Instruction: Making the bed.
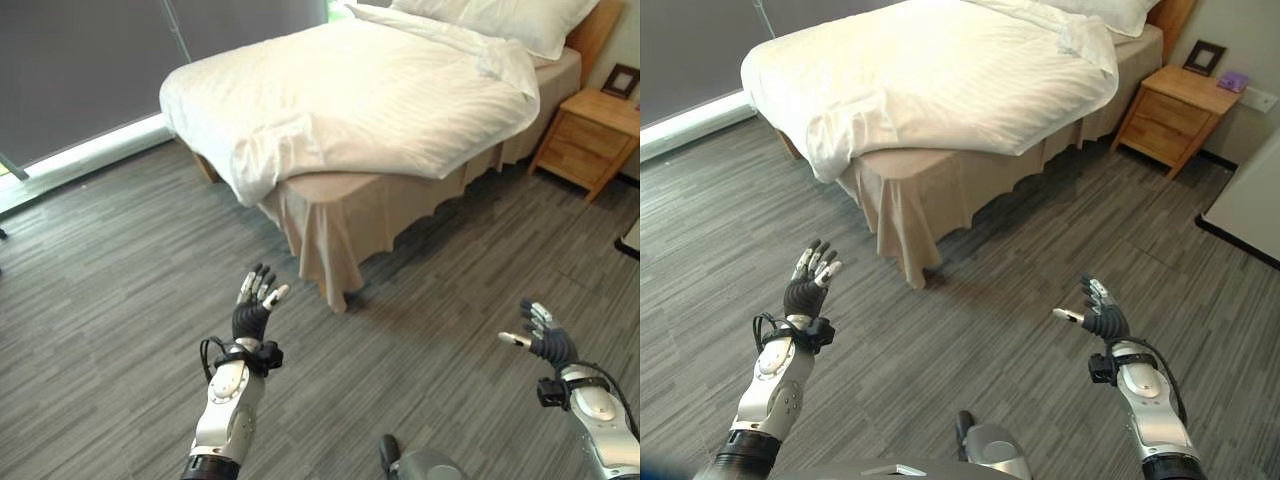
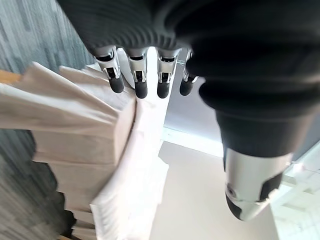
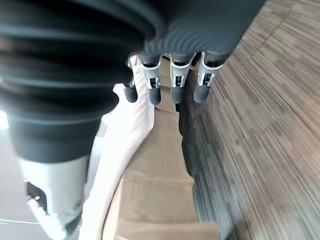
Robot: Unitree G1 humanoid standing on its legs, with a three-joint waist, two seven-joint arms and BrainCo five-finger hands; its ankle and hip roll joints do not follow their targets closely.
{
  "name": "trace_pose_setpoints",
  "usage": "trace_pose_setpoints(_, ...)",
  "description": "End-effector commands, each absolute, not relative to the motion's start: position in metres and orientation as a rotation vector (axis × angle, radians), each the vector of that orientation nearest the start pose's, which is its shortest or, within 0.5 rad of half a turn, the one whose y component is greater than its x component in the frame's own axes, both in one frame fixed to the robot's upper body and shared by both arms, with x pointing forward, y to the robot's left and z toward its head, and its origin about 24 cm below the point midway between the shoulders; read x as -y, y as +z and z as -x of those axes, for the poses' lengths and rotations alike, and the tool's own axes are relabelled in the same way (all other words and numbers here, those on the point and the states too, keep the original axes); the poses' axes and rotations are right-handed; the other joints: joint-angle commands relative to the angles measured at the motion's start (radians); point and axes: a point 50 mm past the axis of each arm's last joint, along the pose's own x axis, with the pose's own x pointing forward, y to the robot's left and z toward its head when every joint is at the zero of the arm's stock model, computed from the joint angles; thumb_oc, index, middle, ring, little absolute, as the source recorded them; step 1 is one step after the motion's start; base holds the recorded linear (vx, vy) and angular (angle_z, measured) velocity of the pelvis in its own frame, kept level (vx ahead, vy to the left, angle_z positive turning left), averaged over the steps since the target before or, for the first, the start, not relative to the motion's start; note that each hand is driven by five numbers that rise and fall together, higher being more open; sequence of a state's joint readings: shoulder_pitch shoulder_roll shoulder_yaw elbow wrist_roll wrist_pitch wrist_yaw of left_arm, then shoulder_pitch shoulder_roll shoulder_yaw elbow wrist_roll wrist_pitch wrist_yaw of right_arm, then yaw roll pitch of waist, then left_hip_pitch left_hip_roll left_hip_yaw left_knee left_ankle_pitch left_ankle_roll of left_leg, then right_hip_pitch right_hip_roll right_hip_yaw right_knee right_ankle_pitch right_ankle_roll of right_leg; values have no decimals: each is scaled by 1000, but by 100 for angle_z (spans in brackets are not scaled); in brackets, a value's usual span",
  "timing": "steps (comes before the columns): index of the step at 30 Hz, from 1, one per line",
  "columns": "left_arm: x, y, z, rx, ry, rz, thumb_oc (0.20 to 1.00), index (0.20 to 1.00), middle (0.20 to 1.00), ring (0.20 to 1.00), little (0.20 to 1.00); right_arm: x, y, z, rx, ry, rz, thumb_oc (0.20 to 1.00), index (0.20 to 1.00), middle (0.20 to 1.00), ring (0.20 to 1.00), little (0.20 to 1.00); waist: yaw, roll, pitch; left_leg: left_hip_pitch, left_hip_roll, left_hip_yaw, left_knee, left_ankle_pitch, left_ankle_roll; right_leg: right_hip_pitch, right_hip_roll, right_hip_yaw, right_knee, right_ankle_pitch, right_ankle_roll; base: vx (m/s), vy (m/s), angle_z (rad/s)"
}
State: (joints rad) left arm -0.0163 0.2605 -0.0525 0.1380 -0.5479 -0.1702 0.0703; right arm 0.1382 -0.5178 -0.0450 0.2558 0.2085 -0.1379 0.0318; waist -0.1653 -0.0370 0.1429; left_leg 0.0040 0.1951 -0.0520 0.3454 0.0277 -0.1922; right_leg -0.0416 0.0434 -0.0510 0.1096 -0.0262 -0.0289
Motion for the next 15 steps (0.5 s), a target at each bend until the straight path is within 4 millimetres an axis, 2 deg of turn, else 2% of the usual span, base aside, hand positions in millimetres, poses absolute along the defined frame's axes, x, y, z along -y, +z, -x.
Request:
trace_pose_setpoints(1,-214,59,-262,155,99,277,1000,1000,1000,1000,1000,296,25,-210,-125,-168,305,1000,1000,1000,1000,1000,-22,-36,-2,91,-53,120,150,178,77,-6,-60,61,-33,128,52,245,-233,12)
trace_pose_setpoints(3,-211,60,-265,155,93,288,1000,1000,1000,1000,1000,302,23,-204,-133,-213,289,1000,1000,1000,1000,1000,-12,-55,7,1,-5,235,97,122,101,53,-75,57,-52,115,56,220,-136,9)
trace_pose_setpoints(4,-211,60,-265,155,92,287,1000,1000,1000,1000,1000,302,23,-204,-133,-213,289,1000,1000,1000,1000,1000,-10,-57,6,0,-8,238,94,126,103,51,-77,59,-54,118,57,264,-85,14)
trace_pose_setpoints(5,-209,57,-266,141,77,279,1000,1000,1000,1000,1000,305,20,-200,-146,-235,275,1000,1000,1000,1000,1000,7,-68,7,-65,-3,287,28,105,105,85,-88,54,-65,103,65,212,-27,12)
trace_pose_setpoints(6,-209,54,-266,125,74,269,1000,1000,1000,1000,1000,305,19,-200,-151,-228,285,1000,1000,1000,1000,1000,10,-61,10,-111,4,328,-40,123,95,96,-83,47,-65,89,68,290,-26,13)
trace_pose_setpoints(7,-209,51,-266,110,77,261,1000,1000,1000,1000,1000,304,19,-200,-157,-211,307,1000,1000,1000,1000,1000,18,-59,10,-135,-6,337,-88,137,92,102,-80,49,-60,78,69,202,11,12)
trace_pose_setpoints(10,-209,49,-266,104,75,254,1000,1000,1000,1000,1000,302,19,-200,-164,-194,332,1000,1000,1000,1000,1000,22,-61,15,-138,-17,334,-118,147,93,113,-77,56,-55,64,69,144,22,-7)
trace_pose_setpoints(11,-211,41,-261,71,88,247,1000,1000,1000,1000,1000,299,20,-201,-177,-146,394,1000,1000,1000,1000,1000,41,-51,13,-159,-32,315,-199,172,92,153,-62,77,-64,36,73,308,86,-39)
trace_pose_setpoints(12,-212,37,-258,56,102,245,1000,1000,1000,1000,1000,298,19,-201,-180,-142,395,1000,1000,1000,1000,1000,51,-53,16,-154,-39,280,-228,179,87,176,-69,87,-69,26,77,394,121,-44)
trace_pose_setpoints(13,-215,35,-255,49,116,240,1000,1000,1000,1000,1000,297,19,-202,-177,-138,391,1000,1000,1000,1000,1000,62,-52,12,-157,-33,243,-259,186,81,189,-72,101,-76,23,80,257,114,-54)
trace_pose_setpoints(15,-218,32,-252,40,133,241,1000,1000,1000,1000,1000,298,15,-199,-196,-146,386,1000,1000,1000,1000,1000,68,-46,9,-160,-13,218,-307,211,64,214,-79,109,-91,16,90,253,113,-81)
